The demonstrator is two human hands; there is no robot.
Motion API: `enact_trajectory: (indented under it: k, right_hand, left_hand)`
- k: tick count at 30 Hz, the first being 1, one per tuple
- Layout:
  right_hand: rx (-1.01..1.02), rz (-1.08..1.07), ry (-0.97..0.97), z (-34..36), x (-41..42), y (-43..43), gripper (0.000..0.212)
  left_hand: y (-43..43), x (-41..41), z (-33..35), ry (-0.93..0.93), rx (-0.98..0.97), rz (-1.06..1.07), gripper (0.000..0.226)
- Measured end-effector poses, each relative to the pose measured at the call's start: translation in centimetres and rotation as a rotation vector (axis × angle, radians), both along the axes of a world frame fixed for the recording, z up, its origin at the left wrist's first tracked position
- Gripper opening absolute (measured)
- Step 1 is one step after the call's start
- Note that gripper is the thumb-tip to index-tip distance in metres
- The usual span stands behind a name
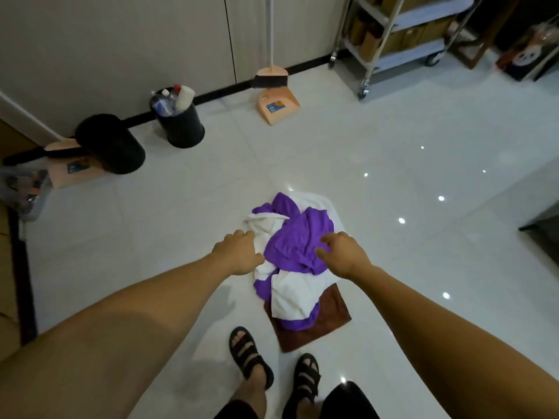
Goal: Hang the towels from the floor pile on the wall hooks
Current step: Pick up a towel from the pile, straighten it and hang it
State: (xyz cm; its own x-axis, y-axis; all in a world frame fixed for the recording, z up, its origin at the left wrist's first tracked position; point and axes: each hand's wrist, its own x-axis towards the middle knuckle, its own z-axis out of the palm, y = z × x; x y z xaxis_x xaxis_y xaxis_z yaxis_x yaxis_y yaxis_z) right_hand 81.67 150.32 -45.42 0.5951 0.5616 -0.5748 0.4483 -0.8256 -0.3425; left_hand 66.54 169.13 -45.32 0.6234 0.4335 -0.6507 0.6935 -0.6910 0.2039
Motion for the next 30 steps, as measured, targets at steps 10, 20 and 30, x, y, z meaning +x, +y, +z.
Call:
enact_trajectory:
  k: [10,20,30]
  right_hand:
    - [-0.097,0.009,0.132,-25.7,4.5,1.9,0.031]
    - [-0.174,-0.040,0.052,-52.4,7.2,1.9,0.043]
    - [0.089,-0.204,-0.167,-53.6,8.5,2.2,0.024]
  left_hand:
    - [-1.0,5.0,-23.7,0.062,-0.131,0.044,0.057]
    - [-2.5,8.3,-47.2,-0.027,-0.141,0.090,0.037]
    - [-2.2,8.7,-49.0,-0.091,-0.071,0.110,0.039]
